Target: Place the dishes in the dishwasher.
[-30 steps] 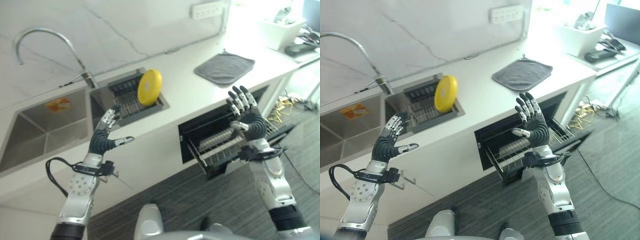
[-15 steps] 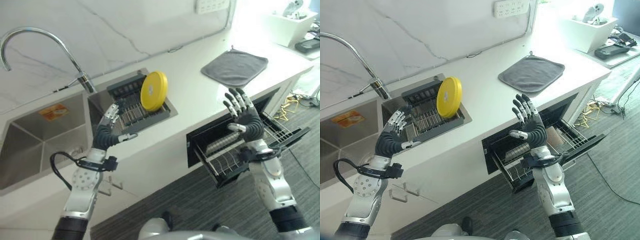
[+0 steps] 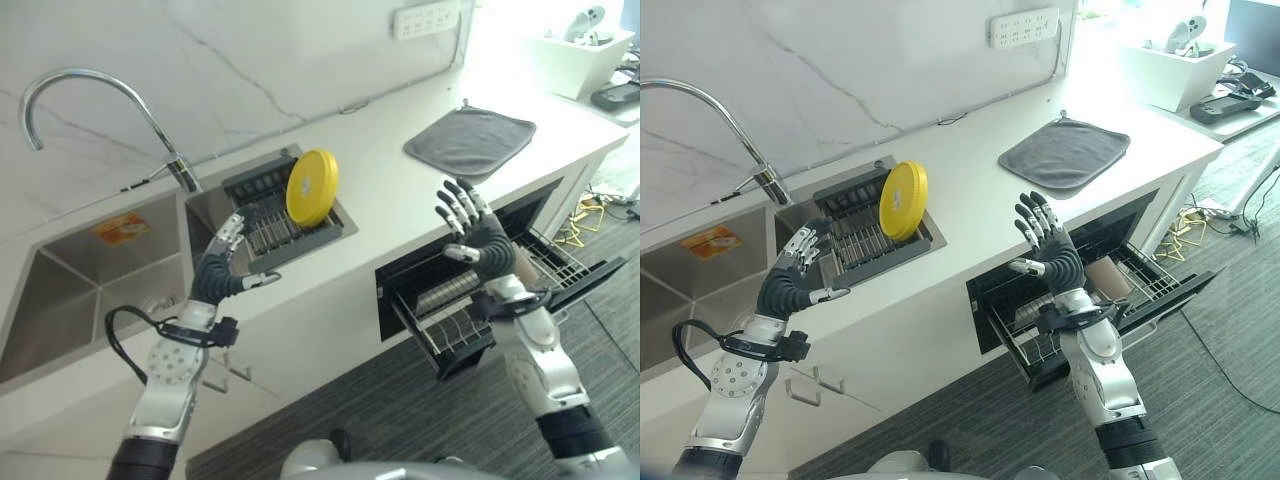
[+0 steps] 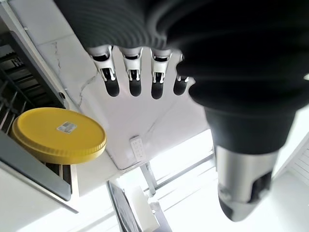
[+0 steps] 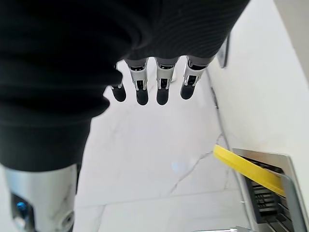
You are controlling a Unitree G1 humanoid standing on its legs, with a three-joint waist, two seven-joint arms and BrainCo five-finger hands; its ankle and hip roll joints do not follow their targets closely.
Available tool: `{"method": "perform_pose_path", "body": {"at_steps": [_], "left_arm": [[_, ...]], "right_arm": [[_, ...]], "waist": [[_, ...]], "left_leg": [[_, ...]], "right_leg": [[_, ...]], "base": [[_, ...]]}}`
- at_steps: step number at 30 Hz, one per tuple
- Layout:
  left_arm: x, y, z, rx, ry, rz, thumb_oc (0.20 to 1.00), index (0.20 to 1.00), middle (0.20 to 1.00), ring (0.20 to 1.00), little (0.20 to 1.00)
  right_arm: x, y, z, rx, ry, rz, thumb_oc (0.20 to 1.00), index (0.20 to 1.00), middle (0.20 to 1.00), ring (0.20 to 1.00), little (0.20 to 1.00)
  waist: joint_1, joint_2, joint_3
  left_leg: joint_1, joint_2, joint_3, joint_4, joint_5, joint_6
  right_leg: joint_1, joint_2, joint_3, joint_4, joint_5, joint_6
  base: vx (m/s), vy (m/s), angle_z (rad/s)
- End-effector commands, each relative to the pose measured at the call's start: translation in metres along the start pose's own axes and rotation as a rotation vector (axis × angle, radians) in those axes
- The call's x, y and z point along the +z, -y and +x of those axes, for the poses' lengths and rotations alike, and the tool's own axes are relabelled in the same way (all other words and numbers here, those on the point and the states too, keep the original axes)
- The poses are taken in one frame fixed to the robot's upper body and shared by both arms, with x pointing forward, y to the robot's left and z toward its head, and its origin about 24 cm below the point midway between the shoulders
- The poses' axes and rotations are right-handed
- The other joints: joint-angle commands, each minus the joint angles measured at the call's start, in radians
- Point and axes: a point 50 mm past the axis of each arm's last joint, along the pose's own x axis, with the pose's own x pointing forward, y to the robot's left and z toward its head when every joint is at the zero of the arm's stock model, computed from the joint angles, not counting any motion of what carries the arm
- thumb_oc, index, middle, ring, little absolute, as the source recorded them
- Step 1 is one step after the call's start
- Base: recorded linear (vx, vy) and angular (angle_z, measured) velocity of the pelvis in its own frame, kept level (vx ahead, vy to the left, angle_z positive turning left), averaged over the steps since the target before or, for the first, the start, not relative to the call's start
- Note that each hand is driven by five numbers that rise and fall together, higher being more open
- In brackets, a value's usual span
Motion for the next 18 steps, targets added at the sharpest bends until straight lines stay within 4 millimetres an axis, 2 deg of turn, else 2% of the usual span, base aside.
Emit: {"method": "perform_pose_path", "body": {"at_steps": [1, 8, 18], "left_arm": [[0.028, -0.007, 0.008, -0.048, 0.145, 0.045, 1.0, 1.0, 1.0, 1.0, 1.0], [0.033, -0.005, 0.01, -0.101, 0.167, 0.036, 1.0, 1.0, 1.0, 1.0, 1.0], [0.039, -0.002, 0.023, -0.131, 0.212, 0.015, 1.0, 1.0, 1.0, 1.0, 1.0]], "right_arm": [[0.027, -0.001, 0.03, 0.008, 0.126, -0.025, 1.0, 1.0, 1.0, 1.0, 1.0], [0.028, 0.004, 0.04, 0.007, 0.093, -0.036, 1.0, 1.0, 1.0, 1.0, 1.0], [0.037, 0.013, 0.059, -0.009, 0.076, -0.064, 1.0, 1.0, 1.0, 1.0, 1.0]], "waist": [[0.038, -0.058, -0.001], [0.062, -0.067, 0.013], [0.093, -0.086, 0.051]], "left_leg": [[0.002, 0.015, -0.027, 0.029, -0.013, -0.043], [0.001, 0.004, -0.047, 0.03, -0.017, -0.031], [-0.015, -0.015, -0.068, 0.061, -0.027, -0.004]], "right_leg": [[0.062, 0.008, -0.023, -0.051, 0.029, -0.009], [0.055, -0.002, -0.037, -0.03, 0.031, -0.002], [0.044, -0.007, -0.041, 0.003, 0.038, 0.006]], "base": [[0.15, 0.08, 0.05], [0.15, 0.06, 0.12], [0.08, 0.007, 0.08]]}}
